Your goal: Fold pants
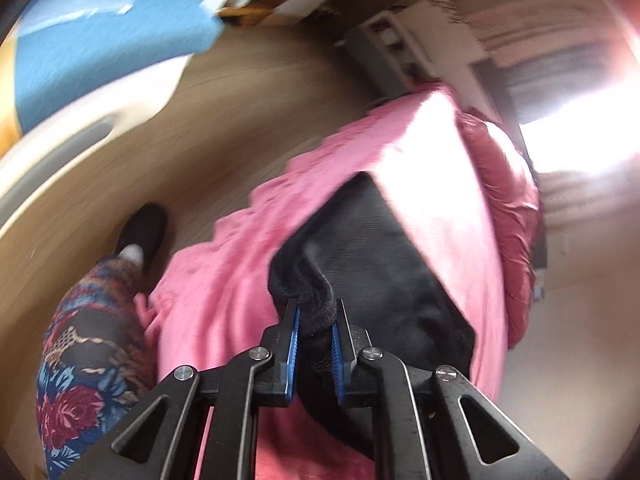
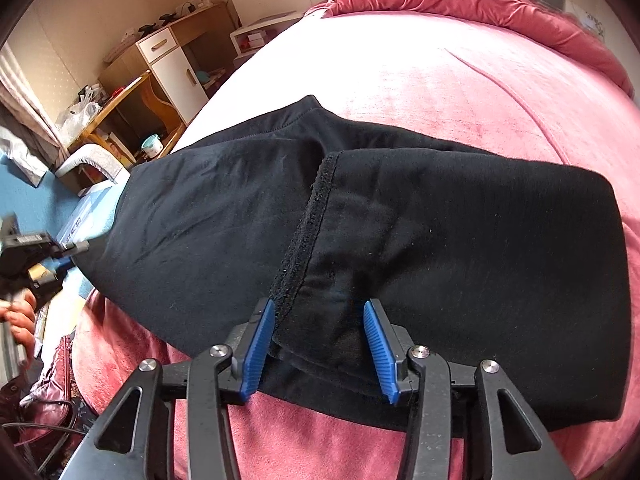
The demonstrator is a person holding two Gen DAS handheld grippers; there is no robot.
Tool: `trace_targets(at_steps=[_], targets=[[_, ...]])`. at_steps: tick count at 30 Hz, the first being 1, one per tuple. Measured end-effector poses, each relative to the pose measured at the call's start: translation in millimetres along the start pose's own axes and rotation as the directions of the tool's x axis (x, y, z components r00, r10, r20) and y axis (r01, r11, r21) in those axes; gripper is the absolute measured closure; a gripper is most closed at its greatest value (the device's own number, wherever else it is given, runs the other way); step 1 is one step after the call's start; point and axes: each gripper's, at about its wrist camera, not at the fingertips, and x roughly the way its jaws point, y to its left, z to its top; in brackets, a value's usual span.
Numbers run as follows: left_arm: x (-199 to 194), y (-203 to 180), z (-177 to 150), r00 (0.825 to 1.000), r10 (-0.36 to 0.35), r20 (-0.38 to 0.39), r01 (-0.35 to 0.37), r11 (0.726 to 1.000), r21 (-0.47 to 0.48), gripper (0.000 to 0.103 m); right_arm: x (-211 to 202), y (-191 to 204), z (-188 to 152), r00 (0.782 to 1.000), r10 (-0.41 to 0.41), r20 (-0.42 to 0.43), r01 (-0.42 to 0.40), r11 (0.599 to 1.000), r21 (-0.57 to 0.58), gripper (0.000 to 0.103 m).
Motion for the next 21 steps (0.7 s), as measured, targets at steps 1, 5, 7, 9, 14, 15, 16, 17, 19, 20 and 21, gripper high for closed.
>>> trace_targets(at_steps=[1, 5, 7, 9, 14, 15, 16, 17, 19, 20, 21], targets=[[-5.9, -15.2, -1.2, 0.999, -0.050, 0.007, 0.050, 0.997, 0.055, 0.090, -6.0, 0.7, 3.0, 1.000, 0.010, 0.018, -0.010, 1.000, -0.003, 0.056], [-23.6, -90.0, -23.1, 0.965, -0.253, -0.063, 0.259, 0.900, 0.350, 0.090, -20.3, -1.6, 20.8, 0.980, 0.193, 0.040, -0.194, 0.980, 0.047, 0.053], [-24.0, -124.8, -45.6, 0.951, -0.280, -0.131, 0.308, 0.817, 0.488, 0.090, -25.4, -0.3, 34.5, 0.945, 0.324, 0.053, -0.327, 0.941, 0.080, 0.049], [-18.8, -146.2, -65.1, 0.943, -0.277, -0.183, 0.332, 0.754, 0.566, 0.090, -25.8, 4.6, 50.8, 0.878, 0.475, 0.053, -0.478, 0.871, 0.109, 0.043], [0.6, -170.4, -100.7, 0.935, -0.226, -0.272, 0.353, 0.661, 0.662, 0.090, -19.4, 23.4, 89.0, 0.784, 0.620, 0.039, -0.619, 0.777, 0.114, 0.037], [2.3, -173.6, -106.7, 0.933, -0.217, -0.286, 0.357, 0.640, 0.680, 0.090, -14.7, 30.0, 97.2, 0.787, 0.616, 0.016, -0.615, 0.783, 0.096, 0.036], [3.1, -176.0, -110.9, 0.932, -0.211, -0.296, 0.362, 0.624, 0.693, 0.090, -10.1, 36.1, 102.7, 0.797, 0.604, -0.003, -0.602, 0.794, 0.085, 0.036], [3.4, -178.8, -114.9, 0.930, -0.205, -0.304, 0.365, 0.606, 0.707, 0.090, -3.8, 41.7, 109.7, 0.805, 0.592, -0.025, -0.589, 0.805, 0.073, 0.036], [5.1, -183.2, -120.8, 0.929, -0.192, -0.317, 0.368, 0.578, 0.728, 0.090, 9.4, 57.2, 118.6, 0.803, 0.588, -0.094, -0.587, 0.809, 0.038, 0.037], [4.8, -185.0, -121.2, 0.928, -0.188, -0.322, 0.371, 0.569, 0.734, 0.090, 15.0, 64.3, 122.1, 0.814, 0.568, -0.123, -0.571, 0.821, 0.017, 0.042], [4.8, -186.9, -123.5, 0.928, -0.184, -0.325, 0.371, 0.560, 0.741, 0.090, 21.7, 75.1, 124.3, 0.827, 0.537, -0.166, -0.548, 0.836, -0.025, 0.048]])
